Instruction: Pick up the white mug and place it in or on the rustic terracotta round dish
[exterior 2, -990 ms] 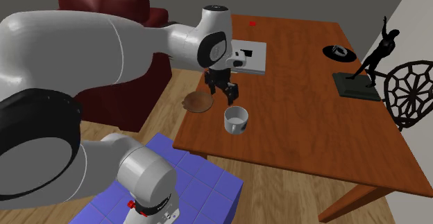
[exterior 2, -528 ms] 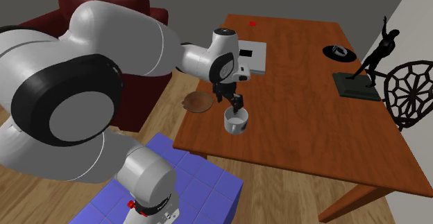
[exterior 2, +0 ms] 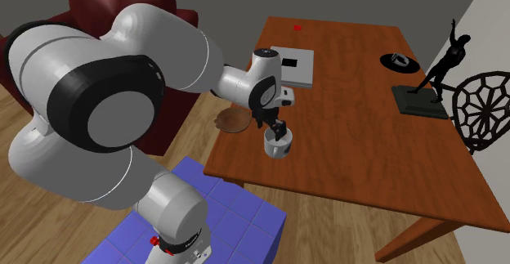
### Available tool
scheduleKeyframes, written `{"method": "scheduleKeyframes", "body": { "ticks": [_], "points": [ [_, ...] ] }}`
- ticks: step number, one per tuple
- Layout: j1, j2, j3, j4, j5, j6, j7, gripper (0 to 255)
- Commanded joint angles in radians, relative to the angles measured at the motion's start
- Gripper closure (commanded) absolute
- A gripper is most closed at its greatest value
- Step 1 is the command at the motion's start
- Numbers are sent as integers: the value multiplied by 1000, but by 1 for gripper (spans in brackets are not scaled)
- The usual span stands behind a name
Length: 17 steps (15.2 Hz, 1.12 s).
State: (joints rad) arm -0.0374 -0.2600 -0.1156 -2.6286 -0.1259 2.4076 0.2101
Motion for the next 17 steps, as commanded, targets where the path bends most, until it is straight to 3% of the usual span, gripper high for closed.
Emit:
{"method": "scheduleKeyframes", "body": {
  "ticks": [1,7,8,17],
  "points": [
    [0,4,0,-1,0,6,1,0],
    [0,4,0,-1,0,6,1,0],
    [0,4,0,-1,0,6,1,255],
    [0,4,0,-1,0,6,1,255]
  ]
}}
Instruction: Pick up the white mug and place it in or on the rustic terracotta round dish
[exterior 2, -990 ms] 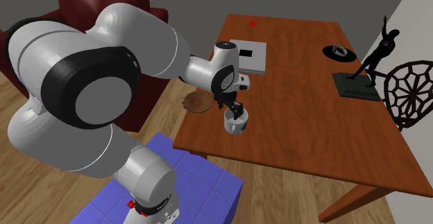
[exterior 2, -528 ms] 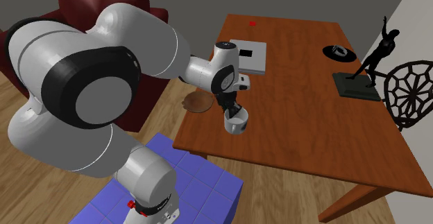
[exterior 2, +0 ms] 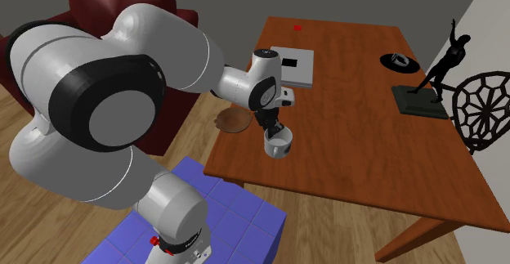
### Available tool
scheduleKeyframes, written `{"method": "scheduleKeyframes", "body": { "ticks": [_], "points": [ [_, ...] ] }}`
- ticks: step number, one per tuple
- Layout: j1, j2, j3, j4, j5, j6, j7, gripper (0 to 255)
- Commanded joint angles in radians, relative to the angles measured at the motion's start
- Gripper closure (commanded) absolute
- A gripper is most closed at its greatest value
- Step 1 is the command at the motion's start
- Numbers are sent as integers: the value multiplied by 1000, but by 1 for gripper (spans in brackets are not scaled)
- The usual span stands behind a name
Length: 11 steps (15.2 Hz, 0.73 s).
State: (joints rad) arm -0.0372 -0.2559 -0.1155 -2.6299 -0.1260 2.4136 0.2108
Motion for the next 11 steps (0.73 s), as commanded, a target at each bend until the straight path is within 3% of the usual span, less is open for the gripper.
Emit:
{"method": "scheduleKeyframes", "body": {
  "ticks": [1,11],
  "points": [
    [0,-11,1,5,1,-16,-1,255],
    [2,-102,7,72,7,-174,-9,255]
  ]
}}
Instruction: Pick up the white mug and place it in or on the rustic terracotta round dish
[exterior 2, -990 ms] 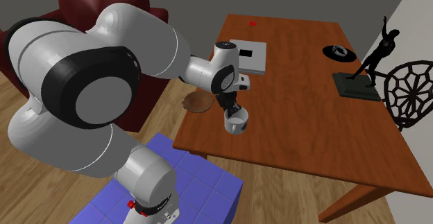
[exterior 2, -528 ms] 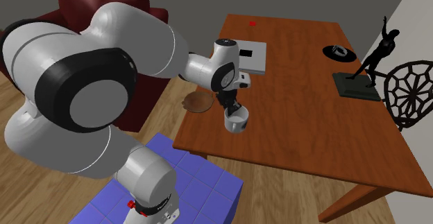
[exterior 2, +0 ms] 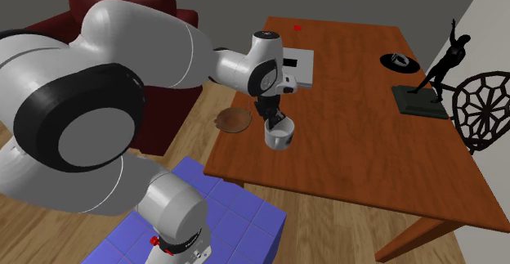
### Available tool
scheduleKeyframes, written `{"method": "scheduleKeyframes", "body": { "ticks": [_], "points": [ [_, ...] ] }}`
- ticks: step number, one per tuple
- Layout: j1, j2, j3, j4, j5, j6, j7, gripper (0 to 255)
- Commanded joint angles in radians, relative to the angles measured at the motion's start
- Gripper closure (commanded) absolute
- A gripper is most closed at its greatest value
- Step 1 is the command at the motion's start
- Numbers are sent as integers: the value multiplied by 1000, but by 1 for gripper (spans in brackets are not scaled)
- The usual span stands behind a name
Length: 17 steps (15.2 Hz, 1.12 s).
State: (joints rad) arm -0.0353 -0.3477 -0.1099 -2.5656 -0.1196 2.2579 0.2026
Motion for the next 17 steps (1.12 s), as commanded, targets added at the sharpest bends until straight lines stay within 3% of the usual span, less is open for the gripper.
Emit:
{"method": "scheduleKeyframes", "body": {
  "ticks": [1,9,17],
  "points": [
    [1,-18,2,16,1,-34,-1,255],
    [2,-63,6,79,6,-142,-7,255],
    [95,-50,156,106,67,-169,193,255]
  ]
}}
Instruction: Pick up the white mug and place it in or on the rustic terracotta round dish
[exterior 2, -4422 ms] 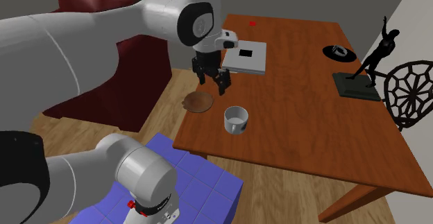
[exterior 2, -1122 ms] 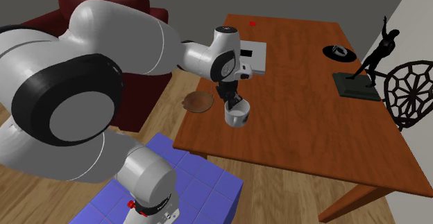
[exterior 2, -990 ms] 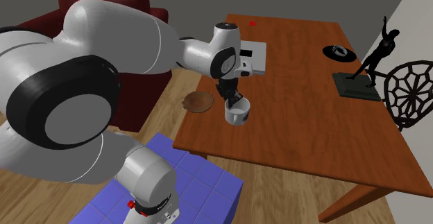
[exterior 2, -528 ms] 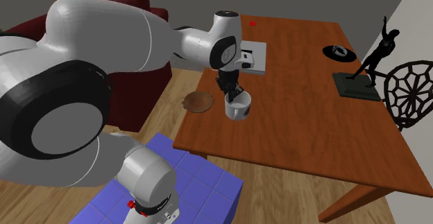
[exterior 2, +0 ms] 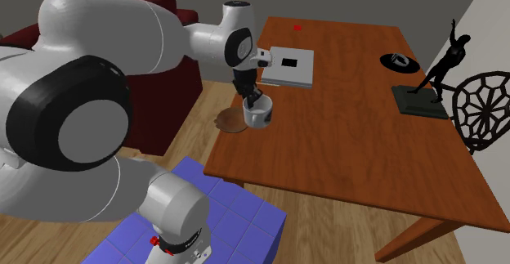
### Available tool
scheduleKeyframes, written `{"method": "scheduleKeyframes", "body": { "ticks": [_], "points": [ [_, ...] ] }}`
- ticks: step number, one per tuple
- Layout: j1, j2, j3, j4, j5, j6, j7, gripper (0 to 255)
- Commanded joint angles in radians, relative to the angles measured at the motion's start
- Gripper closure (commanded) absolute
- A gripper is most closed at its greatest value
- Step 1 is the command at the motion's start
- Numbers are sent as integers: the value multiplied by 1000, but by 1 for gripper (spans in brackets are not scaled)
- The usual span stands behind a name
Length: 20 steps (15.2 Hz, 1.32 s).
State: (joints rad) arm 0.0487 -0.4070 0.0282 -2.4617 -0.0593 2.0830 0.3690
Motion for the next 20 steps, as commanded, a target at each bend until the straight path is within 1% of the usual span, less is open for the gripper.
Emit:
{"method": "scheduleKeyframes", "body": {
  "ticks": [1,7,8,20],
  "points": [
    [22,16,36,11,14,3,51,255],
    [82,81,143,88,45,-16,200,255],
    [98,107,174,118,50,-22,243,255],
    [94,180,184,17,33,150,265,255]
  ]
}}
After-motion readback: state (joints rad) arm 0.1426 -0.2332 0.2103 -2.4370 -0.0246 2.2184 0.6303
